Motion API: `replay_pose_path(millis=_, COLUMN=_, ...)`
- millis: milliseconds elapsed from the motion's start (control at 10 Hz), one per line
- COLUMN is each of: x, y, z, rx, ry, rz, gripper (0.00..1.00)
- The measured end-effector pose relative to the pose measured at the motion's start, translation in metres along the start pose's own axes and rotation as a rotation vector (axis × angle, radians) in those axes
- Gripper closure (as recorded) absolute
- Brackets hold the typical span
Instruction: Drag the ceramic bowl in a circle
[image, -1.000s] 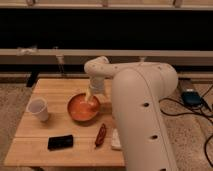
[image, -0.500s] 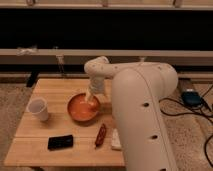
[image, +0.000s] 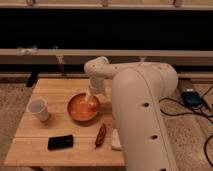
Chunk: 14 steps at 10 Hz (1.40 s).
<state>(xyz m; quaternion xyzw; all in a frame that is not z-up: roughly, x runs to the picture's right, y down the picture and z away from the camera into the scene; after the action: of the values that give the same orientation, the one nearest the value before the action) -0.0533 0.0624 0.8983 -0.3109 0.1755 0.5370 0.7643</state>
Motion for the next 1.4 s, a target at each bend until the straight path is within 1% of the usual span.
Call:
replay_pose_path(millis=100, x=-0.009, y=-0.005, z=0.000, rx=0.008, ry=-0.012, rz=-0.016, gripper=0.20)
replay_pose_path(millis=300, x=-0.022, y=-0.019, z=0.004, rx=0.018, ry=-0.009, rz=-0.033, gripper=0.20)
replay_pose_path(millis=400, x=-0.027, y=-0.025, z=0.010, rx=0.019, ry=-0.003, rz=-0.040, gripper=0.20)
replay_pose_path(millis=600, x=-0.032, y=-0.027, z=0.016, rx=0.018, ry=0.000, rz=-0.051, gripper=0.20)
replay_pose_path(millis=800, x=-0.031, y=-0.028, z=0.017, rx=0.020, ry=0.000, rz=-0.061, gripper=0.20)
replay_pose_path(millis=1100, x=-0.031, y=-0.021, z=0.018, rx=0.017, ry=0.006, rz=-0.076, gripper=0.20)
replay_pose_path(millis=1400, x=-0.027, y=-0.020, z=0.024, rx=0.019, ry=0.026, rz=-0.077, gripper=0.20)
